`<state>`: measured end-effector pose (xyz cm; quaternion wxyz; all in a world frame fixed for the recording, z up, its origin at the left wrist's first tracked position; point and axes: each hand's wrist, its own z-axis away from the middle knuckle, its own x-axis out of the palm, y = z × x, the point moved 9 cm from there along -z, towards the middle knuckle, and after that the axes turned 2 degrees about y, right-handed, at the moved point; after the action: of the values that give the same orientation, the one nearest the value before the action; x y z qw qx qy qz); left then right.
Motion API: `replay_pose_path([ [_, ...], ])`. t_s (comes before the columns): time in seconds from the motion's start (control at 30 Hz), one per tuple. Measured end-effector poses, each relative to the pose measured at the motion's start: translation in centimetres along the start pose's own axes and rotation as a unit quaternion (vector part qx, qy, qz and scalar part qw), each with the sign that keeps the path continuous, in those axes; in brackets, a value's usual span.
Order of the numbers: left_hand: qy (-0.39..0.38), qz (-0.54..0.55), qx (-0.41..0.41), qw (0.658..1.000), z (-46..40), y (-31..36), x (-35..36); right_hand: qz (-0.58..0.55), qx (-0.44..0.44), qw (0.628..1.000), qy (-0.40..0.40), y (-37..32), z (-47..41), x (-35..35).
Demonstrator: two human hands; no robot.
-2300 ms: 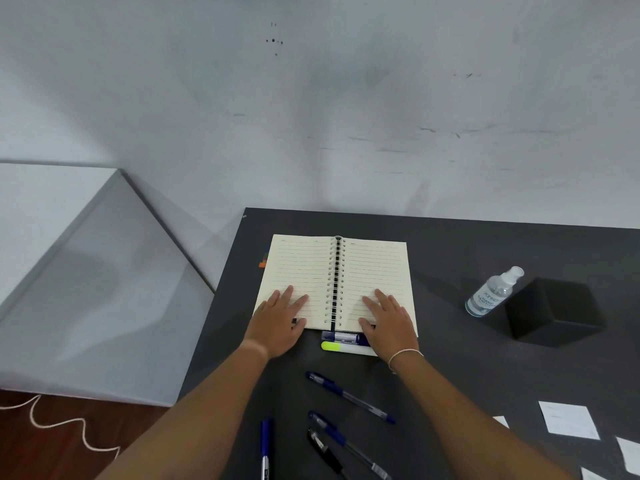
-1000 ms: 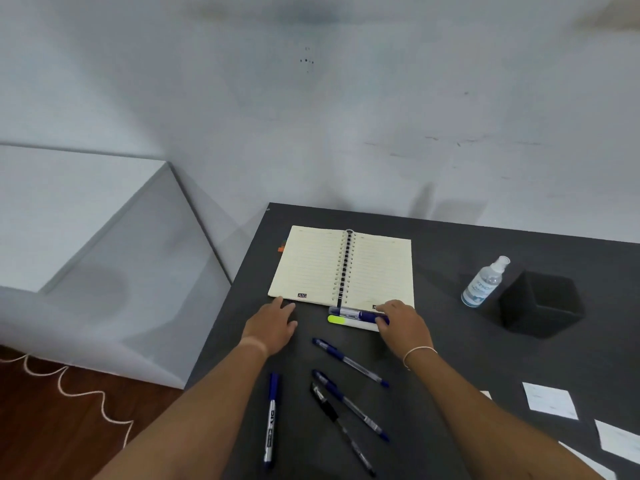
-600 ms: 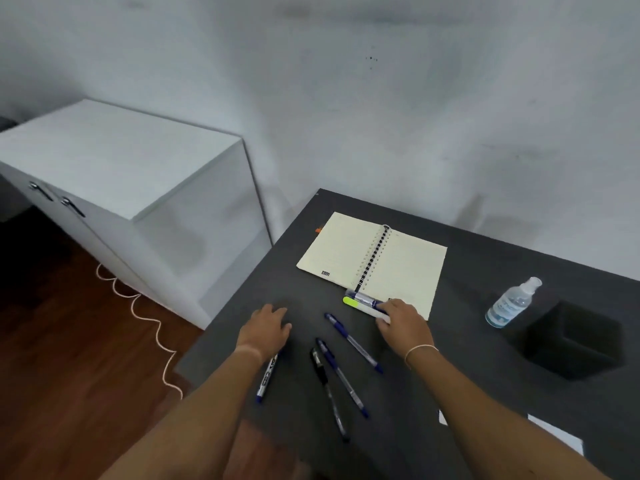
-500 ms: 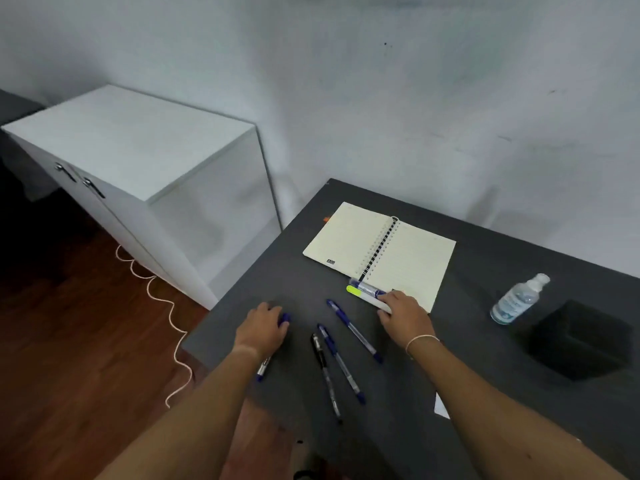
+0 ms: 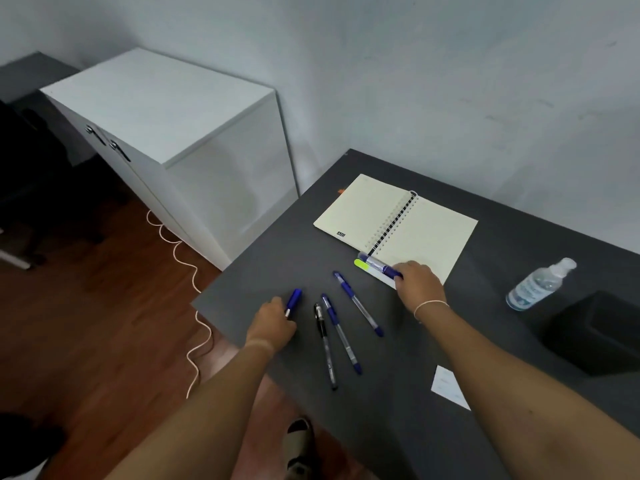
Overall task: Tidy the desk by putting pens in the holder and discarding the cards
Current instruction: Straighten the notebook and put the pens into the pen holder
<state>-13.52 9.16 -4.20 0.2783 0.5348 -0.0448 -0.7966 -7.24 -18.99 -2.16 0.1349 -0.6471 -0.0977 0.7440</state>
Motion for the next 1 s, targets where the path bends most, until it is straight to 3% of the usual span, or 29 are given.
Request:
replay_pose_path([
  [0.23,-0.011,0.079,-0.039,0.996,1.4,0.5,0.9,0.043,0.043,0.998,-0.018,-0.8,-0.1,1.0],
  [0.47,-0.04,0.162,-0.034,0.985,2.7,1.9,2.1,0.005,0.074,0.997,-0.03,-1.5,0.1,1.2],
  [0.77,-0.059,0.106,-0.027,0.992,2.9,2.4,3.5,-0.01,0.116,0.992,-0.05,-0.4,1.4,1.8],
  [1.0,-0.039,0.137,-0.047,0.989,2.6,2.2,2.6,-0.135,0.179,0.974,-0.037,0.1,1.9,0.3],
])
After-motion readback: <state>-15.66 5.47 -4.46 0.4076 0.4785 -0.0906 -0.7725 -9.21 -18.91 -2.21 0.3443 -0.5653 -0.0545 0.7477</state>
